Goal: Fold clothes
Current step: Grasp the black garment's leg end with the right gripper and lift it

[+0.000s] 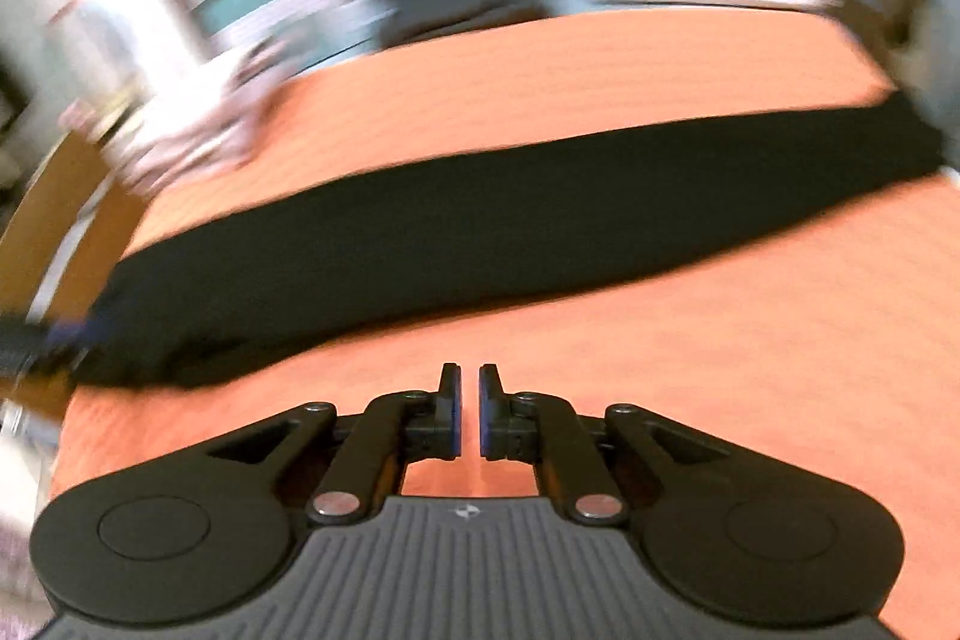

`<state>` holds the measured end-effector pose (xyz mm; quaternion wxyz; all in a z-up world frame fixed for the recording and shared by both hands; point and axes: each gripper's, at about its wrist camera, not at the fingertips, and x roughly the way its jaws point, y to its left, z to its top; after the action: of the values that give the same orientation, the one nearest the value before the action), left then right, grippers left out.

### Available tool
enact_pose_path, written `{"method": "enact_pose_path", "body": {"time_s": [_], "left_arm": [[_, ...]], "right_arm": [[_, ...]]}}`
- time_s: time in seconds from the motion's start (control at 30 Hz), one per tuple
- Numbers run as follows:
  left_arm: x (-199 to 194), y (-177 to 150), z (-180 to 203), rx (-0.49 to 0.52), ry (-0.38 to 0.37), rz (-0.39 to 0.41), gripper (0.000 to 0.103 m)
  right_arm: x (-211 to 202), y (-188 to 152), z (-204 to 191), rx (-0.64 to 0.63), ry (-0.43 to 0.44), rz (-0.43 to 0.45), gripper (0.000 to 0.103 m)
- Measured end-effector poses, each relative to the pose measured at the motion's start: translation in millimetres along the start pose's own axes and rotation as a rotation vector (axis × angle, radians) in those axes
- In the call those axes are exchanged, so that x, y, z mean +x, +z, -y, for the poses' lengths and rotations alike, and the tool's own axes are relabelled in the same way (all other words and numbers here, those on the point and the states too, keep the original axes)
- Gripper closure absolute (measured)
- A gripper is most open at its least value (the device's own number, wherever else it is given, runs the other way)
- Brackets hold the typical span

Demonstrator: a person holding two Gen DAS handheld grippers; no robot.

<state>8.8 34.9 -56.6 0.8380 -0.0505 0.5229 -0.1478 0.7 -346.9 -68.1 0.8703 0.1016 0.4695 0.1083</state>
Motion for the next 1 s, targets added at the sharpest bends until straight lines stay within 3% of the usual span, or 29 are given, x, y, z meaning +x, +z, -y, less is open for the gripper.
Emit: {"method": "enact_pose_path", "body": {"time_s": [0.23, 0.3, 0.33, 0.67, 0.83, 1.0], "left_arm": [[-7, -5, 28, -0.111, 0.017, 0.023, 0.049], [-8, -5, 35, -0.160, 0.022, 0.030, 0.049], [-9, -5, 38, -0.182, 0.027, 0.034, 0.048], [-20, 2, 67, -0.408, 0.058, 0.097, 0.045], [-24, 8, 81, -0.453, 0.077, 0.114, 0.045], [-23, 15, 94, -0.451, 0.104, 0.116, 0.044]], "right_arm": [[-30, 27, 104, 0.178, -0.140, 0.093, 0.084], [-34, 35, 129, 0.203, -0.175, 0.115, 0.070], [-36, 40, 142, 0.219, -0.186, 0.126, 0.069], [-7, 86, 264, 0.480, -0.251, 0.229, 0.067], [25, 104, 297, 0.544, -0.269, 0.233, 0.062], [40, 112, 293, 0.462, -0.311, 0.220, 0.058]]}}
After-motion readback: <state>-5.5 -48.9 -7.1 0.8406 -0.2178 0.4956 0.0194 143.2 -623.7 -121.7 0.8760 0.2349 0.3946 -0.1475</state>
